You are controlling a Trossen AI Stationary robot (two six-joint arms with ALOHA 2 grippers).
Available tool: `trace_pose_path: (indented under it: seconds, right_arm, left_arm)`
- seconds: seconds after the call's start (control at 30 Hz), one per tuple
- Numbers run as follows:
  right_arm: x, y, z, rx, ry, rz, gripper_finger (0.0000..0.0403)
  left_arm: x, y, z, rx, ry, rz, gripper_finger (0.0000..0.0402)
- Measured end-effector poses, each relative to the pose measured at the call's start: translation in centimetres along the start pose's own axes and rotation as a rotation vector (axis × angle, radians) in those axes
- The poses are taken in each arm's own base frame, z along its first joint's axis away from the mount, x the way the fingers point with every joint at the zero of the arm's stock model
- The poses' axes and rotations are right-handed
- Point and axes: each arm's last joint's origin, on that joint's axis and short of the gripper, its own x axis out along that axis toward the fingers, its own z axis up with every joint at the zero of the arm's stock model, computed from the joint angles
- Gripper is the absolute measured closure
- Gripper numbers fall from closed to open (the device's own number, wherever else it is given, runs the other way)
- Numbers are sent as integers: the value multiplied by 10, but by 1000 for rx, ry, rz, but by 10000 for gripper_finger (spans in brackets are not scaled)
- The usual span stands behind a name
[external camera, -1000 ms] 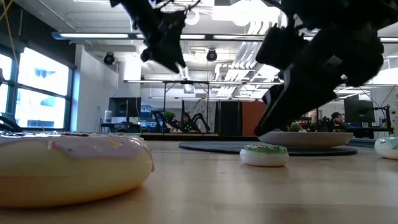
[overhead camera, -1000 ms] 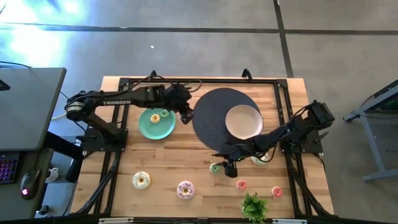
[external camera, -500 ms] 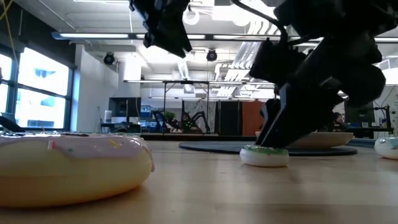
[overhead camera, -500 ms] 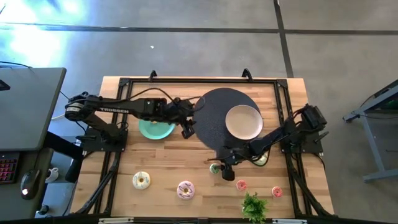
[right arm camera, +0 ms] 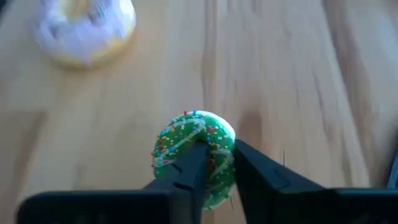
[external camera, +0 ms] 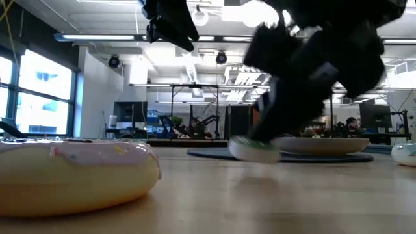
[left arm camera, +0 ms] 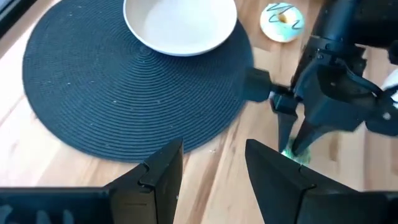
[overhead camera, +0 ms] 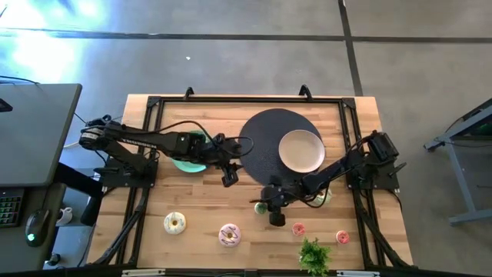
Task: Pick & Place donuts
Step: Put the small green donut onto the blue plate
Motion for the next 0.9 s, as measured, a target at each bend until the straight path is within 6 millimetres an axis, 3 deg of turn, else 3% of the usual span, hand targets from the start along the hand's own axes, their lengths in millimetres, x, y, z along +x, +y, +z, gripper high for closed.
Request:
trace_pose_path:
  seconds: [0.13, 0.3, 0.63, 0.9]
  right_arm:
    - [-1, 3, 29, -46, -104, -52, 389]
    - [-3, -11, 77, -55, -286, -240, 385]
    - [57, -89, 135, 4, -332, -326, 388]
    - [93, -147, 168, 77, -359, -353, 395]
  left_arm:
    - [-1, 0, 1, -48, -1, -2, 229]
    - [-22, -3, 22, -19, -75, -43, 229]
    - [-94, -3, 68, 26, -164, -38, 229]
    - [-114, 2, 73, 69, -162, 58, 229]
